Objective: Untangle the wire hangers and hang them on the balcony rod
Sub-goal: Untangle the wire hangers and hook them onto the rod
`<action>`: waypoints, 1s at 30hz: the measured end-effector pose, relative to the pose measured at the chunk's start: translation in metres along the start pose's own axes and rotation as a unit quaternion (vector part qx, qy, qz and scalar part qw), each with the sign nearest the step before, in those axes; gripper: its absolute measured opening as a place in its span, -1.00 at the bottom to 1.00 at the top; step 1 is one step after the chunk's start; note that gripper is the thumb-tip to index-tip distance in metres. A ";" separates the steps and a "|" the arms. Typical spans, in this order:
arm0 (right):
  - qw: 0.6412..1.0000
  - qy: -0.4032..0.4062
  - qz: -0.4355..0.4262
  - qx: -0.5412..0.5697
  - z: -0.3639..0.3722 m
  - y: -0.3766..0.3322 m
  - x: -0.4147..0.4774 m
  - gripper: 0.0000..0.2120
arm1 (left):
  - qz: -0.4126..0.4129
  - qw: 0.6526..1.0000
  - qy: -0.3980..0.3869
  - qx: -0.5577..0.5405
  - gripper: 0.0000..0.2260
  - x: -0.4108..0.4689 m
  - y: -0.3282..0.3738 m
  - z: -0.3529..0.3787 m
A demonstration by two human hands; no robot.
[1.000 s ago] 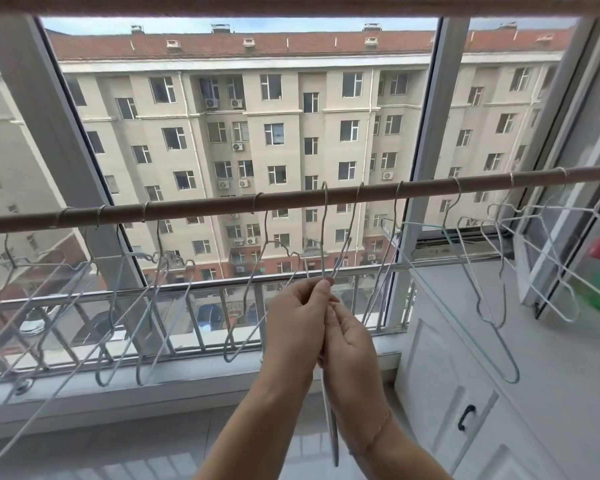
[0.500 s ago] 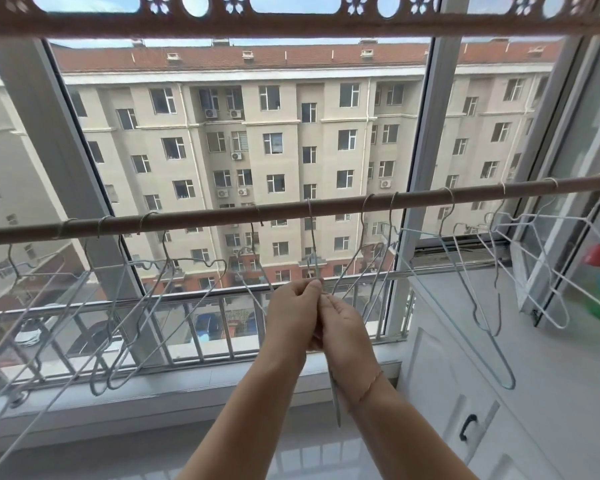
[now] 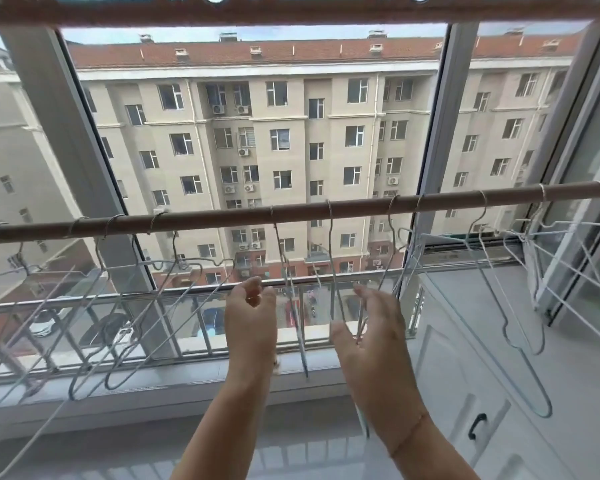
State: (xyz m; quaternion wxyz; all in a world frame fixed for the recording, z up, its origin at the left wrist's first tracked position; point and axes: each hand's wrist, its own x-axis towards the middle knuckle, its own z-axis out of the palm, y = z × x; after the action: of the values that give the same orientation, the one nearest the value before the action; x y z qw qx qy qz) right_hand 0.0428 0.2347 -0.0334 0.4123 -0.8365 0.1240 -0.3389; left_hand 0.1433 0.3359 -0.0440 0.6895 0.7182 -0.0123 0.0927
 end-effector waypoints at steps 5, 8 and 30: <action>0.995 -0.052 -0.041 0.070 0.002 -0.031 -0.011 -0.59 | -0.124 0.978 -0.117 -0.123 -0.80 0.008 0.006 0.002; 0.987 -0.152 -0.017 0.058 0.023 -0.034 -0.020 -0.59 | -0.174 0.942 -0.170 -0.232 -0.82 0.012 0.012 0.003; 0.969 -0.137 0.107 0.176 0.090 -0.007 -0.003 -0.87 | -0.312 0.895 -0.190 -0.257 -0.86 0.057 -0.006 -0.006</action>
State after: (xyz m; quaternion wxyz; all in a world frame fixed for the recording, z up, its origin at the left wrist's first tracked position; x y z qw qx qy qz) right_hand 0.1004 0.2949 -0.0675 0.5996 -0.7713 0.0935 -0.1918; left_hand 0.2001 0.3483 -0.0416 0.8280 0.4870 0.0586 -0.2717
